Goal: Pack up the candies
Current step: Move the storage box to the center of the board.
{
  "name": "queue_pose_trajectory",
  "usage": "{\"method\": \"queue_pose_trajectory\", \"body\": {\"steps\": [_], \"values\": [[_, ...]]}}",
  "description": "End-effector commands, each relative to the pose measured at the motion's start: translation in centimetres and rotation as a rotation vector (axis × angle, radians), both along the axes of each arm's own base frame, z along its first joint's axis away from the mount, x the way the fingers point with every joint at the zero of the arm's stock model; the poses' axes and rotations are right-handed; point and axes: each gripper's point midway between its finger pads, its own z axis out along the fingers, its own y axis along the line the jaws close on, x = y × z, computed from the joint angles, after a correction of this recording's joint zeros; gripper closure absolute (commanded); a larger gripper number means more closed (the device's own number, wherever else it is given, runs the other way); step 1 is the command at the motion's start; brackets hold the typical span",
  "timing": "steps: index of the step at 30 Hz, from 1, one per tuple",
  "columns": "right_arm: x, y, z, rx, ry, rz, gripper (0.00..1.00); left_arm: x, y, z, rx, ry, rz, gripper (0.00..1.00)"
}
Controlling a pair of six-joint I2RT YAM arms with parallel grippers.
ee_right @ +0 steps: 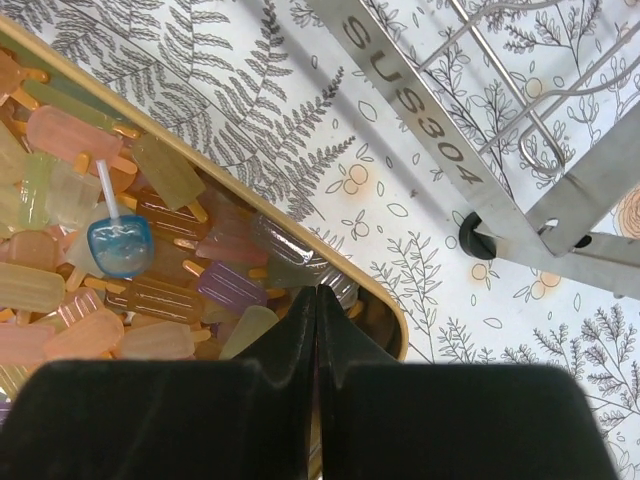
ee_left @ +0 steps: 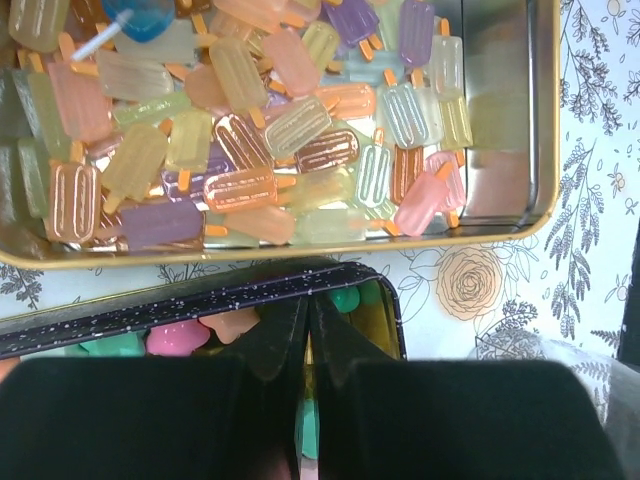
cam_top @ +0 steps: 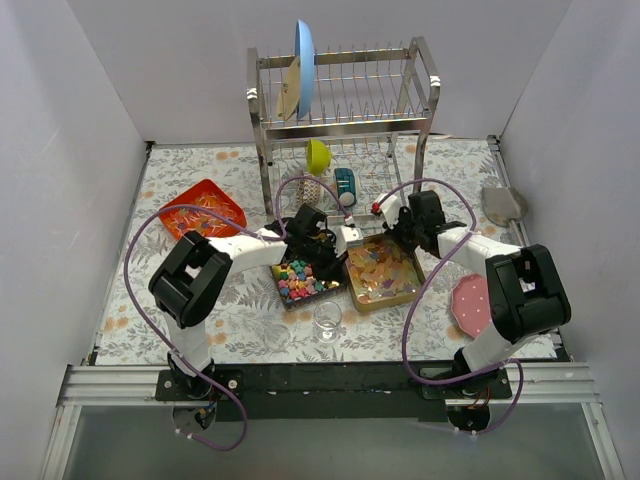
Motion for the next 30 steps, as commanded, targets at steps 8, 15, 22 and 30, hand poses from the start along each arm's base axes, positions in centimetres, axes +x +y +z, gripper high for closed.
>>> {"method": "queue_pose_trajectory", "body": {"steps": [8,15,22,30], "values": [[-2.1,4.1,3.0,0.193,0.022,0.132,0.98,3.3,5.6,4.6,0.072,-0.155,0.250,1.00],[-3.0,6.8,2.3,0.191,0.029,0.228,0.98,4.0,11.7,2.5,0.208,-0.146,0.473,1.00],[-0.2,8.2,2.7,0.216,0.000,0.175,0.99,6.1,13.4,1.1,0.260,-0.229,0.554,1.00],[2.3,7.3,2.1,0.184,-0.049,0.059,0.99,11.0,11.7,-0.1,0.270,-0.327,0.548,1.00]]}}
